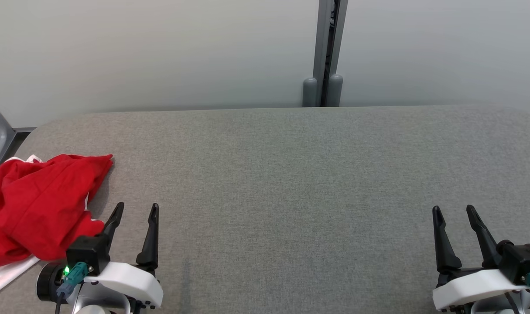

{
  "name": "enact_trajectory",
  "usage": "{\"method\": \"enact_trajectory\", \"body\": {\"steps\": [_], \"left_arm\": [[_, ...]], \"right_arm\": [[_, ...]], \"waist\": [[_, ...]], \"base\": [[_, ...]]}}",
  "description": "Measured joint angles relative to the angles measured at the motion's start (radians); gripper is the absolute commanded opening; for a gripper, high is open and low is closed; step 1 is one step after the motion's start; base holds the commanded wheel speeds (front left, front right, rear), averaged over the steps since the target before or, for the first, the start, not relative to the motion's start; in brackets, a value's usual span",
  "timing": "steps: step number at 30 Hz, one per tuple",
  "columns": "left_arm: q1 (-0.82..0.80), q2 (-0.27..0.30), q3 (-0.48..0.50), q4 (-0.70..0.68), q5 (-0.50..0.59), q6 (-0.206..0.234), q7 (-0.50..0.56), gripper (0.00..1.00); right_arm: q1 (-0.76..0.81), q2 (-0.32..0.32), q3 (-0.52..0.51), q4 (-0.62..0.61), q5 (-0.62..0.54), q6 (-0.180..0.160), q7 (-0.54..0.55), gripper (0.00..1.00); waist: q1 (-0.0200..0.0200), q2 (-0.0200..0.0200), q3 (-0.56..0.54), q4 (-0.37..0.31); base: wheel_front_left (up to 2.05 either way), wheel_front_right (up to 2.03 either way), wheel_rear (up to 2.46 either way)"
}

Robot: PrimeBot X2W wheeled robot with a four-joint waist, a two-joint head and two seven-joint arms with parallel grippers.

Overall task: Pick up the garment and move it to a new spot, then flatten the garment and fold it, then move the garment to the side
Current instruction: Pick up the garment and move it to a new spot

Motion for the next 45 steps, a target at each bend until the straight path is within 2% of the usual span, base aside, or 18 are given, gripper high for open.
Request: {"method": "enact_trajectory", "body": {"steps": [6,12,22,35,39,45], "left_arm": [[-0.012,0.001,0.004,0.003,-0.008,0.007,-0.012,1.0],[-0.018,0.002,0.012,0.009,-0.017,0.018,-0.028,1.0],[-0.037,0.018,0.05,0.01,-0.04,0.044,-0.063,1.0],[-0.035,0.025,0.071,0.023,-0.068,0.05,-0.091,1.0],[-0.033,0.023,0.068,0.027,-0.069,0.053,-0.094,1.0],[-0.032,0.025,0.068,0.035,-0.072,0.058,-0.096,1.0]], "right_arm": [[0.0,-0.002,0.007,0.0,0.009,0.0,0.0,1.0],[0.0,-0.003,0.037,-0.024,0.012,0.0,0.0,1.0],[-0.006,-0.006,0.101,-0.06,0.017,0.0,0.014,1.0],[-0.007,-0.007,0.143,-0.087,0.02,0.0,0.043,1.0],[-0.007,-0.01,0.147,-0.09,0.007,0.0,0.049,1.0],[-0.016,-0.014,0.147,-0.095,-0.007,0.0,0.053,1.0]], "waist": [[0.0,0.0,0.001,0.029],[0.0,0.0,0.003,0.091],[0.0001,0.0,0.011,0.255],[0.0,0.0,0.022,0.469],[0.0,0.0,0.023,0.5],[0.0,0.0,0.023,0.503]], "base": [[0.0,0.0,0.0],[0.0,0.0,0.0],[0.0,0.0,0.0],[0.0,0.0,0.0],[0.0,0.0,0.0],[0.0,0.0,0.0]]}}
